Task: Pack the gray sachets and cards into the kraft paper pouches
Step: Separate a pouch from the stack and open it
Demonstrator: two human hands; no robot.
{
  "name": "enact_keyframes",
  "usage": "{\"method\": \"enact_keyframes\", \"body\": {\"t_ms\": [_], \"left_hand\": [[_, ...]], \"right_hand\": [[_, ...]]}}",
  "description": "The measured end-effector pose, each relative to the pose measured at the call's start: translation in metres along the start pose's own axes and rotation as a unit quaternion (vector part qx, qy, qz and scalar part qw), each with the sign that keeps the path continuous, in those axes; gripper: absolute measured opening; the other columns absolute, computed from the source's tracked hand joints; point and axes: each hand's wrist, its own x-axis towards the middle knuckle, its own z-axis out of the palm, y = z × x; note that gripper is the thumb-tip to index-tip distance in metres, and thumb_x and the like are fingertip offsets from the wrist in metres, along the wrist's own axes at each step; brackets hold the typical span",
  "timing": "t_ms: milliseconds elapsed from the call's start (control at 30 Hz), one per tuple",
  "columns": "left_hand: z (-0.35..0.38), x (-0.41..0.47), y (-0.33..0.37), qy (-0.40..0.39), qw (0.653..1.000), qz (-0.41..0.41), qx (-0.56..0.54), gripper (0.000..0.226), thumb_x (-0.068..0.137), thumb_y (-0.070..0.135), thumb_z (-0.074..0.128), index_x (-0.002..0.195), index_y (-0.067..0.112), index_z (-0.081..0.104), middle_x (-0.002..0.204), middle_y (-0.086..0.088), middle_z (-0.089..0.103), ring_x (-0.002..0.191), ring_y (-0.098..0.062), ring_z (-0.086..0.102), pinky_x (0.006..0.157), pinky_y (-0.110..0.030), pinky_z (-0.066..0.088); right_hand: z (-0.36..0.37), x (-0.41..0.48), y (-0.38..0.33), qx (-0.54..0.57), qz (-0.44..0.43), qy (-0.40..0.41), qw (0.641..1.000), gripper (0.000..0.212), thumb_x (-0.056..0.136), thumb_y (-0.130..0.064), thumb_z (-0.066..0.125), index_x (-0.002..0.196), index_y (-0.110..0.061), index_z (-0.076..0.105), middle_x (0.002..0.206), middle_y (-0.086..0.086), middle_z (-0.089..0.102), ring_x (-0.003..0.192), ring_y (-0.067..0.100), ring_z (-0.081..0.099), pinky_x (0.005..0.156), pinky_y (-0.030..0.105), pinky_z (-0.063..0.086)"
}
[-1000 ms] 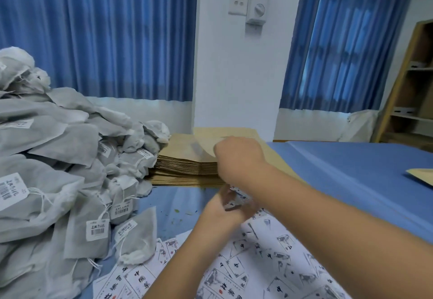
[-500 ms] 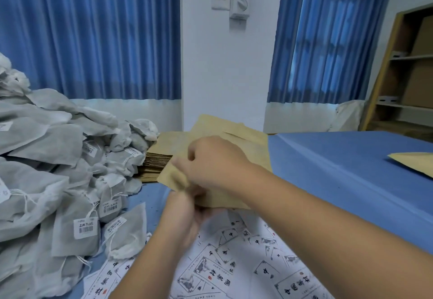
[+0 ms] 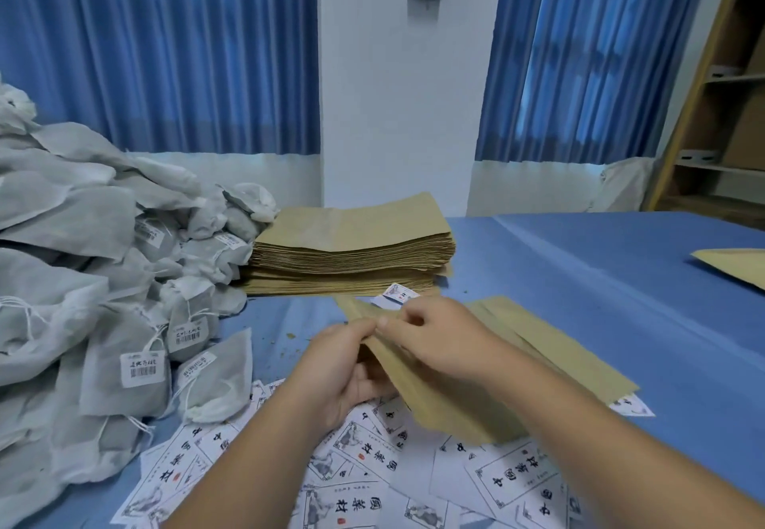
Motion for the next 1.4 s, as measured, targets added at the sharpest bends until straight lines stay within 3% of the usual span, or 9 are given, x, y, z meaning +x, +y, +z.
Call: {"method": "enact_keyframes", "body": {"t_ms": [100, 267, 400, 633, 767, 900, 1033, 1167, 1400], "left_hand": [[-0.004, -0.002, 0.002, -0.036, 0.999, -0.028, 0.012, 0.030, 0.097, 0.026, 0.049, 0.102, 0.002, 0.067, 0.085, -0.019, 0.072, 0.069, -0.030, 0.072, 0.055, -0.037, 0.057], [-0.002, -0.005, 0.005, -0.098, 0.994, 0.019, 0.034, 0.031, 0.094, 0.025, 0.057, 0.111, -0.001, 0.060, 0.094, -0.018, 0.071, 0.079, -0.032, 0.071, 0.067, -0.041, 0.059], [0.003, -0.010, 0.005, -0.118, 0.991, 0.054, 0.041, 0.040, 0.083, 0.026, 0.068, 0.111, -0.001, 0.058, 0.096, -0.017, 0.072, 0.085, -0.032, 0.071, 0.072, -0.041, 0.059], [0.002, -0.010, 0.002, -0.144, 0.986, 0.074, 0.040, 0.028, 0.085, 0.024, 0.064, 0.102, 0.003, 0.070, 0.104, -0.022, 0.070, 0.093, -0.033, 0.070, 0.072, -0.033, 0.058], [0.006, -0.011, 0.001, -0.142, 0.987, 0.066, 0.029, 0.027, 0.083, 0.022, 0.065, 0.098, 0.001, 0.072, 0.104, -0.026, 0.069, 0.096, -0.035, 0.070, 0.072, -0.032, 0.058], [0.011, -0.014, 0.000, -0.109, 0.989, 0.072, 0.068, 0.030, 0.087, 0.019, 0.067, 0.099, -0.008, 0.065, 0.097, -0.027, 0.070, 0.092, -0.036, 0.071, 0.076, -0.037, 0.060], [0.017, -0.017, 0.002, -0.062, 0.992, 0.078, 0.083, 0.010, 0.094, 0.006, 0.054, 0.090, -0.003, 0.057, 0.082, -0.022, 0.072, 0.070, -0.029, 0.073, 0.052, -0.026, 0.055], [0.022, -0.017, -0.001, -0.036, 0.993, 0.064, 0.096, 0.007, 0.095, 0.007, 0.050, 0.090, 0.004, 0.053, 0.088, -0.023, 0.073, 0.083, -0.032, 0.073, 0.067, -0.036, 0.061], [0.025, -0.021, -0.004, -0.104, 0.988, 0.063, 0.098, 0.055, 0.068, 0.051, 0.078, 0.092, 0.008, 0.055, 0.089, -0.013, 0.075, 0.085, -0.025, 0.073, 0.069, -0.038, 0.060]], "right_hand": [[0.017, -0.006, 0.017, 0.139, 0.043, 0.017, 0.989, 0.046, 0.088, -0.049, 0.058, 0.066, -0.009, 0.050, 0.062, -0.003, 0.047, 0.058, 0.012, 0.043, 0.061, 0.030, 0.036], [0.014, -0.012, 0.023, 0.318, 0.078, 0.003, 0.945, 0.041, 0.091, -0.047, 0.056, 0.060, -0.020, 0.057, 0.052, -0.009, 0.054, 0.051, 0.008, 0.049, 0.054, 0.018, 0.041], [0.009, -0.012, 0.021, 0.369, 0.078, -0.009, 0.926, 0.046, 0.088, -0.057, 0.053, 0.055, -0.026, 0.060, 0.056, -0.009, 0.055, 0.056, 0.009, 0.051, 0.066, 0.028, 0.042], [0.004, -0.015, 0.022, 0.374, 0.056, -0.046, 0.924, 0.053, 0.063, -0.079, 0.057, 0.055, -0.027, 0.053, 0.056, -0.011, 0.049, 0.057, 0.009, 0.047, 0.070, 0.031, 0.041], [0.003, -0.016, 0.021, 0.379, 0.044, -0.048, 0.923, 0.069, 0.059, -0.076, 0.064, 0.077, -0.010, 0.055, 0.059, -0.009, 0.050, 0.056, 0.008, 0.045, 0.066, 0.027, 0.039], [0.003, -0.019, 0.019, 0.372, 0.035, -0.048, 0.926, 0.057, 0.061, -0.062, 0.071, 0.077, -0.012, 0.050, 0.065, 0.001, 0.051, 0.060, 0.012, 0.044, 0.064, 0.027, 0.037], [-0.003, -0.018, 0.021, 0.375, 0.035, -0.063, 0.924, 0.026, 0.080, -0.036, 0.070, 0.070, -0.015, 0.057, 0.064, 0.001, 0.055, 0.060, 0.014, 0.047, 0.061, 0.024, 0.039], [-0.005, -0.018, 0.020, 0.321, 0.004, -0.023, 0.947, 0.036, 0.088, -0.020, 0.064, 0.054, -0.017, 0.051, 0.053, -0.001, 0.051, 0.050, 0.010, 0.047, 0.052, 0.019, 0.039], [-0.011, -0.023, 0.014, 0.297, -0.040, 0.037, 0.953, 0.035, 0.087, -0.014, 0.062, 0.062, 0.005, 0.047, 0.053, 0.005, 0.045, 0.050, 0.013, 0.041, 0.048, 0.021, 0.035]]}}
